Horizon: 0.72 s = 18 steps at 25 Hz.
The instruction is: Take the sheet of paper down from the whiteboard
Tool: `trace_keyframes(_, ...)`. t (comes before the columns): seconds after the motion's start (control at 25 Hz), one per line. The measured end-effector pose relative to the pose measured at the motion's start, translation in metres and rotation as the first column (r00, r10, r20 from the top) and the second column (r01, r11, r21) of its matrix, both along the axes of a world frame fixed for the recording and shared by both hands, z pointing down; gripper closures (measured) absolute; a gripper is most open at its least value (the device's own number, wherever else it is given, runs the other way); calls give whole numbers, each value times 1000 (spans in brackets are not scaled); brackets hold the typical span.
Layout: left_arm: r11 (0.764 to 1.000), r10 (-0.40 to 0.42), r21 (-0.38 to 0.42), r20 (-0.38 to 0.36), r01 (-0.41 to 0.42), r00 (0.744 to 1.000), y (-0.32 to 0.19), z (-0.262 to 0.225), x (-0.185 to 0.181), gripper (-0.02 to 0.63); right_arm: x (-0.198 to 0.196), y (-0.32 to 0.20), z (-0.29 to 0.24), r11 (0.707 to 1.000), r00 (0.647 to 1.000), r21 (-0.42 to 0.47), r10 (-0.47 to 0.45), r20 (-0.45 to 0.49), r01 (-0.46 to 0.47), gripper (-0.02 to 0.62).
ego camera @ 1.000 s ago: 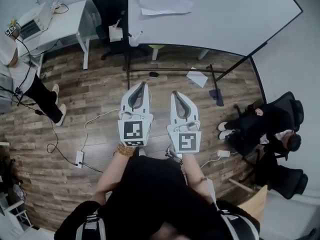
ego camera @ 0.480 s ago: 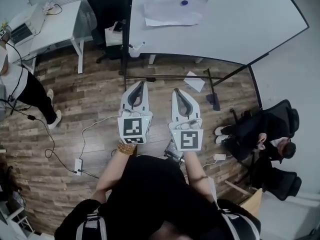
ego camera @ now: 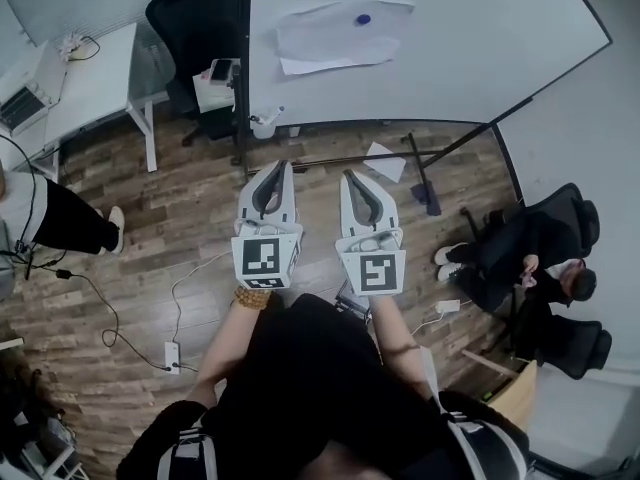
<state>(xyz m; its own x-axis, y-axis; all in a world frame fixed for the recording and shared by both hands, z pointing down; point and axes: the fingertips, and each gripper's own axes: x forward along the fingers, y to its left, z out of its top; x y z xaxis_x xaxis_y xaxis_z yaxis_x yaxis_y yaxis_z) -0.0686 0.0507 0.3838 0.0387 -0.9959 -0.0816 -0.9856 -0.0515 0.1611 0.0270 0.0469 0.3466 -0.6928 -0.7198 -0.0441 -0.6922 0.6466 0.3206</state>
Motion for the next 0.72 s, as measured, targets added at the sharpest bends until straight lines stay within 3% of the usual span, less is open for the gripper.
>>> trace_keyframes(0.16,1000,9,-19,-7,-9,1000,-18,8,-8,594,-7,-15,0,1000,1000,-2,17,15,-17,597)
trace_keyframes(0.36,999,-2,-37,39,3,999,-38,12,-8,594,-4,-42,5,1000,999,-21,21,28,-20,597)
trace_keyframes(0.72,996,-63,-56,86,68,994,-92,13,-10,594,-2,-112,1,999,996,-11,-35,78,36,597)
